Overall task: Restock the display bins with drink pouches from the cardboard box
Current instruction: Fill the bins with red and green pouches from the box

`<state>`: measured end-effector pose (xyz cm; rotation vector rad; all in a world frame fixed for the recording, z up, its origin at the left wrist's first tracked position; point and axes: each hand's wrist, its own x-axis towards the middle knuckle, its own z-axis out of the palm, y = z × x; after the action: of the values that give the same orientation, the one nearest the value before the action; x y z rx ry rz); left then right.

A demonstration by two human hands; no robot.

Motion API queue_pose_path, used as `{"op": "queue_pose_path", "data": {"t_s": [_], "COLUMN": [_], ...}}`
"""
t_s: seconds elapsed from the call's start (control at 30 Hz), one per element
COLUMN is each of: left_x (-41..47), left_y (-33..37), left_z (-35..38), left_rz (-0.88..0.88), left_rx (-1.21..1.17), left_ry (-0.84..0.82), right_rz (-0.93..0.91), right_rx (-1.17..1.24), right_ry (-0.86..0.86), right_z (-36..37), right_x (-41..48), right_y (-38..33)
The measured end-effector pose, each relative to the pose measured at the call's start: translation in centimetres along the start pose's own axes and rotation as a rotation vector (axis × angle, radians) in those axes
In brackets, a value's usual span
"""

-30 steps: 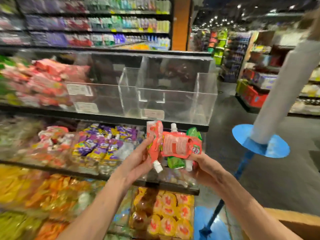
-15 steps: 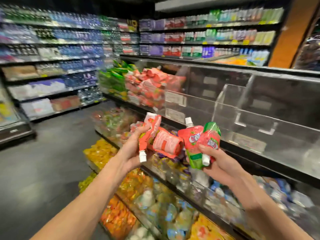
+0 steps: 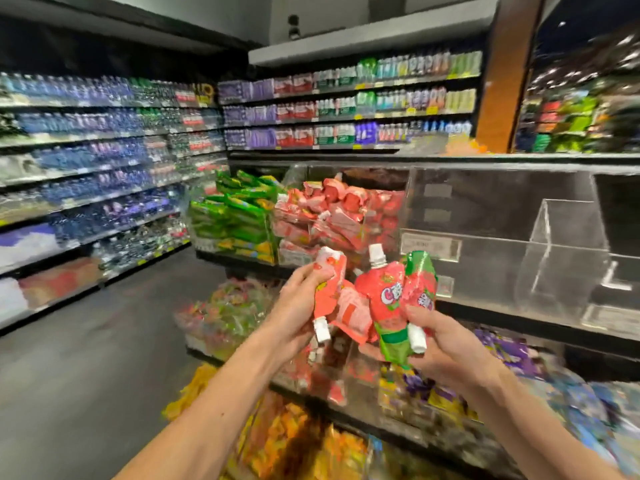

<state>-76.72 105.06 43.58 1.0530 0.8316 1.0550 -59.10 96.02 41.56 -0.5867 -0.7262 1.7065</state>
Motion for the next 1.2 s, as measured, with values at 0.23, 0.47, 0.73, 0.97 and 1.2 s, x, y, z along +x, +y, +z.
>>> {"op": "queue_pose_path", "data": {"t_s": [0.23, 0.47, 0.73, 0.97, 1.2], "left_x": [4.2, 7.1, 11.0, 13.9, 20.1], "left_y": [1.8, 2.7, 9.9, 13.9, 11.9], "left_z": [-2.5, -2.1, -1.4, 1.0, 3.2], "left_rz": [-0.101, -0.058, 0.473, 0.909, 1.234], "left_rx": [-0.045, 0.163, 0.655, 0.951, 1.186], "left_ry": [-0.117, -0.088, -0.173, -0.091, -0.165], "right_rz": [-0.113, -0.186, -0.276, -0.361, -0.312], "right_rx": [-0.035, -0.140, -0.044, 0.022, 0.020], "right_ry": [0.034, 0.096, 0.142, 0.070, 0.011], "right_z": [2.0, 1.8, 1.0, -2.3, -5.1], "right_x": [3.7, 4.3, 6.5, 6.6, 6.4], "right_y": [1.0, 0.4, -4.1, -9.5, -10.2]}}
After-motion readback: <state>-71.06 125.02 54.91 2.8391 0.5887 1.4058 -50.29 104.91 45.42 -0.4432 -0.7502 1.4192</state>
